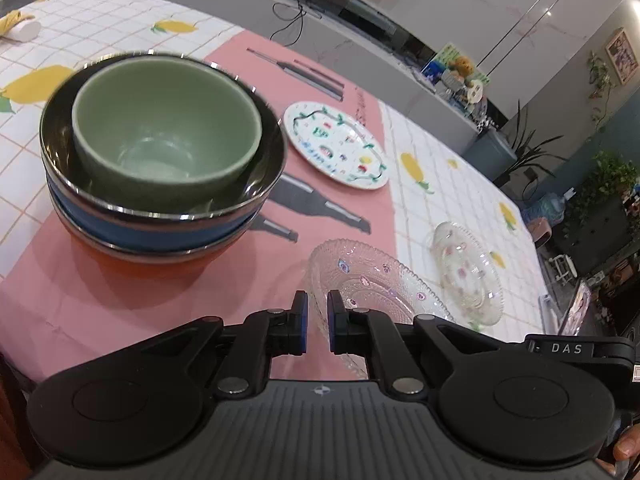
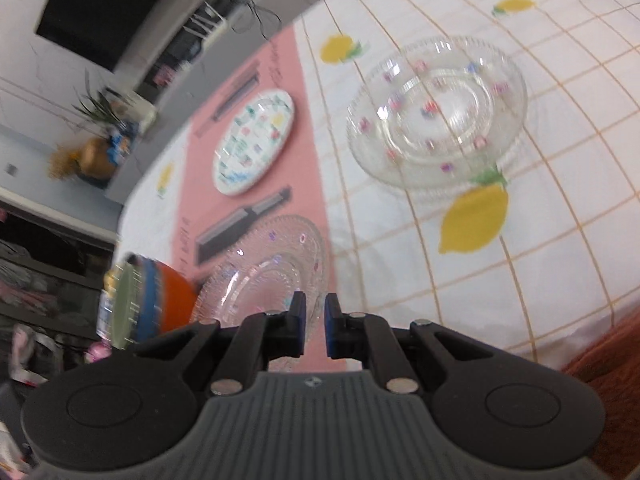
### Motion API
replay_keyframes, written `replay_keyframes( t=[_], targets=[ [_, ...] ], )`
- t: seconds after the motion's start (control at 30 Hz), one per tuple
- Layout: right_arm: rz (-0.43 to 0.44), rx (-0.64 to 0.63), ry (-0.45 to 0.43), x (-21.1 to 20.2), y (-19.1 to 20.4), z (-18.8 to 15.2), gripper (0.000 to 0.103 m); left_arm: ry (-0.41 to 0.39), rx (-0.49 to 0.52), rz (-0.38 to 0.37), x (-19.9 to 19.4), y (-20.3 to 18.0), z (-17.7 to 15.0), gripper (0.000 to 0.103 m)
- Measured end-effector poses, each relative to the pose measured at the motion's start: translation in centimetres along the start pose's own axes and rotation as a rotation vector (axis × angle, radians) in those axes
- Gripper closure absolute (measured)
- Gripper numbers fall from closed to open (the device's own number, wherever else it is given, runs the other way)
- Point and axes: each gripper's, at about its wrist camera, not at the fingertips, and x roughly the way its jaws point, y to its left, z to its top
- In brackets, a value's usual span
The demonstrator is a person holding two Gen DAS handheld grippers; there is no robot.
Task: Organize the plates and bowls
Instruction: 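Lift the glass plate with both grippers and carry it beside the bowl stack, then lower the glass plate onto the table and open both grippers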
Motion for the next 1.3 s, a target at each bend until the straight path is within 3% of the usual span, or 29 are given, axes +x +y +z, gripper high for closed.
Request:
replay_keyframes(
  t=[0.37,0.83,1.03,1.13,1.3],
  targets=[
    [-0.104,-0.068,0.009,1.4,0.3,-0.1,0.092,0.035,0.051,0.010,1.4,0.2,-1.0,0.093],
    [-0.166,-0.112,-0.032,1.8,1.0,-0.1,0.091,0.030,0.114,0.033,2.5,-0.4,-1.2,0.092],
    [-0.170,-0.135,-0.036,1.7,1.4,-0.3,0.081,0.044,0.104,0.007,2.7,-0.2,-1.1,0.089],
    [-0.152,-0.136,-0.055,1.3,1.5,-0.3,0.063,0.037,0.108,0.012,2.4,-0.2,-1.2,0.080],
    [-0.114,-0.120,-0.096,0.0,1.4,-0.6,0.056,-0.031,0.152,0.075,0.7,-0.9,-1.7,0.061]
  ],
)
